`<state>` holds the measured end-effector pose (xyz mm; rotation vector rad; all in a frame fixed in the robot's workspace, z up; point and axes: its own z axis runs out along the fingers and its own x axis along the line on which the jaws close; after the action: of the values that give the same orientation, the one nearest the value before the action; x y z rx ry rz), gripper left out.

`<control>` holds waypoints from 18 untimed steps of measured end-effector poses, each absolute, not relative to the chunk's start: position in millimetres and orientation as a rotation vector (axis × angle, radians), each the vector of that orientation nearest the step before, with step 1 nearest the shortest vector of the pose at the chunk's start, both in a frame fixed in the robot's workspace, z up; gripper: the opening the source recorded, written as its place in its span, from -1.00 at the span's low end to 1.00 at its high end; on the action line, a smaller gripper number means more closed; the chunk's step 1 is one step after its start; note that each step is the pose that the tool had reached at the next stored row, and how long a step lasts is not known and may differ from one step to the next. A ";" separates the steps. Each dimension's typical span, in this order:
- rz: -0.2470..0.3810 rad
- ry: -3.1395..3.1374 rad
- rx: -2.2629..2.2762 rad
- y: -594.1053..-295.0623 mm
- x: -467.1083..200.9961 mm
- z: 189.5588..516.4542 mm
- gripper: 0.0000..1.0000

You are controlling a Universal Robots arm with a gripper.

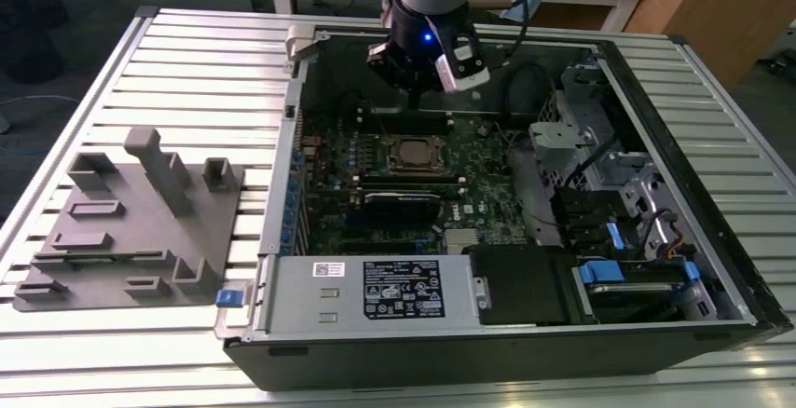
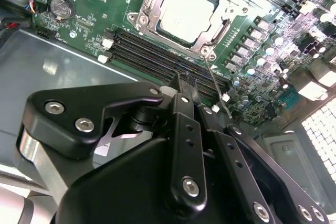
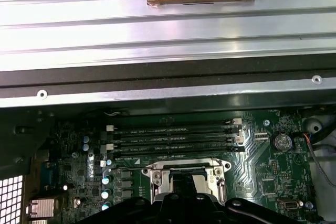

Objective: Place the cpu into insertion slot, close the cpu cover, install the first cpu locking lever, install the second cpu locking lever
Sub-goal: 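Install the first cpu locking lever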

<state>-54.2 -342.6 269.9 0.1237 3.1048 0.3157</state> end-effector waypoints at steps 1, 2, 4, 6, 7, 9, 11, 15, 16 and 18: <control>0.316 3.105 0.124 -342.6 -54.2 270.0 -0.79; 0.316 3.105 0.124 -342.7 -54.2 270.0 -0.79; 0.316 3.105 0.123 -342.6 -54.3 270.0 -0.79; 0.316 3.104 0.123 -342.7 -55.1 269.9 -0.79; 0.317 3.103 0.123 -342.7 -55.5 269.9 -0.79; 0.319 3.101 0.123 -342.7 -56.5 269.8 -0.79; 0.323 3.099 0.123 -342.7 -57.7 269.8 -0.79; 0.331 3.094 0.122 -342.7 -59.6 269.7 -0.79; 0.333 3.093 0.122 -342.7 -60.0 269.7 -0.79; 0.338 3.091 0.121 -342.7 -60.9 269.7 -0.79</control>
<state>-60.9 -342.7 269.7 0.1214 3.0906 0.3385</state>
